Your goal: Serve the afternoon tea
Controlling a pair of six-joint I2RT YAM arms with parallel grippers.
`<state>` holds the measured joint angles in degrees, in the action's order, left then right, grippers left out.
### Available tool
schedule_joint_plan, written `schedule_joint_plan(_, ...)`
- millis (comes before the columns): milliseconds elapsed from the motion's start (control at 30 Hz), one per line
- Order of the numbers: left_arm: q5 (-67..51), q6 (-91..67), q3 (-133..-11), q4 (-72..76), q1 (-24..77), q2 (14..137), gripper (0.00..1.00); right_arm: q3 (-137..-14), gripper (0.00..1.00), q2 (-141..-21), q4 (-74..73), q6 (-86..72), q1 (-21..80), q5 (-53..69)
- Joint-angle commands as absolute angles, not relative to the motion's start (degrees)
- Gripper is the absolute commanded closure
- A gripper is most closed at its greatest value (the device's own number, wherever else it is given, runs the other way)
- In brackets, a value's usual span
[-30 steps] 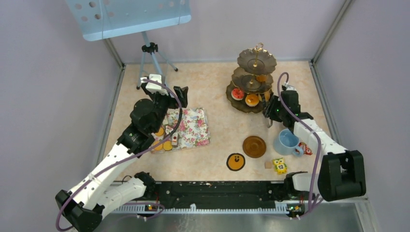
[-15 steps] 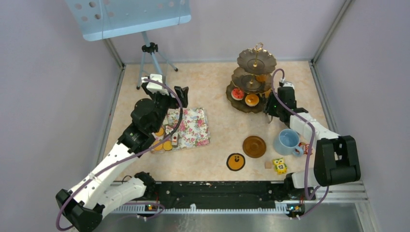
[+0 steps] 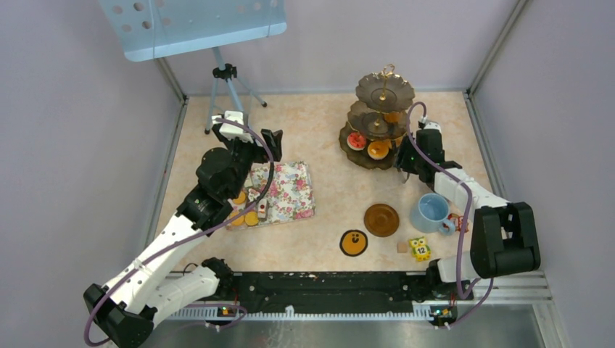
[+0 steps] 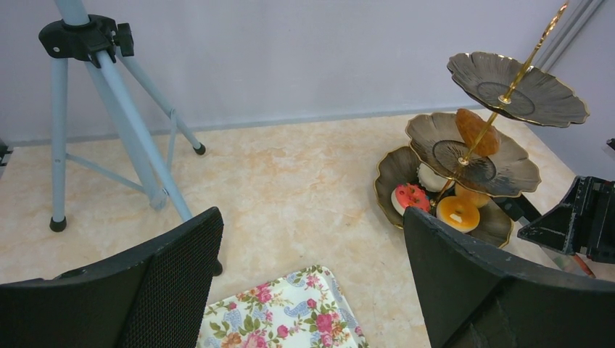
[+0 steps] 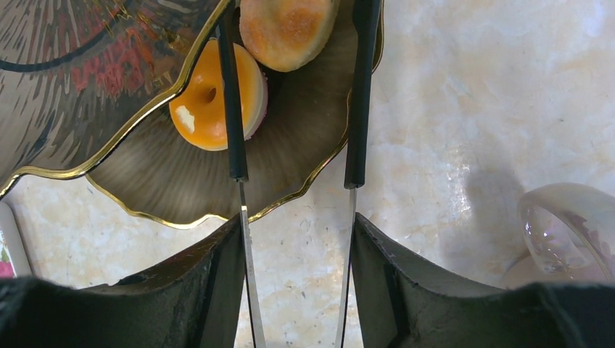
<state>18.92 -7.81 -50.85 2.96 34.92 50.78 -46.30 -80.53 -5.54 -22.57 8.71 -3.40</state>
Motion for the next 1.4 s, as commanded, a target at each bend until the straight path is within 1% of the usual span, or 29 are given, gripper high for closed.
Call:
schedule_joint_plan(0,18.96,-8.03,-52.51,4.63,34.84,50.36,0.01,-48.66,0.49,-78.17,-4.29,-22.5,7.96,-3.39)
schedule_joint_plan(67,17.93,-8.04,-52.57,4.71,34.83,50.29,0.01,-48.31,0.5,-76.79,-5.48,-22.63,8.06,-3.3)
schedule_joint_plan(200,19.55,-7.88,-52.4,4.72,34.83,50.66,0.01,-48.43,0.52,-73.64,-11.34,-22.58,8.04,-2.85)
schedule_joint_plan(300,17.87,-8.18,-52.54,4.76,34.88,50.77,0.01,-46.53,0.53,-69.11,-14.58,-22.18,8.07,-2.13)
schedule_joint_plan(433,18.87,-8.37,-52.43,4.57,34.74,51.72,0.01,-45.69,0.55,-63.9,-20.68,-21.65,8.03,-0.93)
schedule_joint_plan(500,17.49,-8.67,-52.6,4.59,34.75,52.02,0.01,-44.46,0.55,-61.27,-22.52,-21.6,8.07,0.45)
schedule_joint_plan(667,18.27,-8.89,-52.74,4.35,34.74,52.52,0.01,-42.9,0.57,-57.49,-27.93,-20.98,9.2,6.63)
schedule_joint_plan(733,16.83,-9.21,-52.84,4.34,34.78,52.12,0.01,-43.52,0.57,-56.02,-27.9,-21.64,13.51,6.68)
schedule_joint_plan(833,17.6,-9.01,-52.49,4.7,34.72,51.66,0.01,-45.65,0.59,-57.09,-31.0,-22.39,16.04,7.62)
schedule_joint_plan(933,17.39,-9.26,-52.85,4.23,34.76,51.57,0.01,-45.26,0.6,-56.65,-29.01,-22.94,19.59,11.79)
schedule_joint_plan(1033,17.17,-9.11,-52.49,4.79,34.78,50.48,0.01,-45.6,0.6,-57.49,-26.17,-24.7,25.46,13.14)
schedule_joint_plan(1133,18.2,-9.04,-52.67,4.25,34.72,50.31,0.01,-47.51,0.6,-60.93,-22.03,-28.52,32.49,14.36)
schedule_joint_plan(1233,18.42,-8.78,-52.47,4.58,34.78,49.25,0.01,-48.38,0.59,-65.33,-13.16,-34.49,40.53,15.29)
schedule_joint_plan(1300,19.55,-8.39,-52.39,4.76,34.8,48.6,0.01,-49.5,0.59,-69.65,-6.65,-39.05,44.28,16.84)
schedule_joint_plan(1367,19.71,-8.14,-52.56,4.58,34.72,48.13,0.01,-52.32,0.59,-75.17,-4.16,-40.26,48.6,16.29)
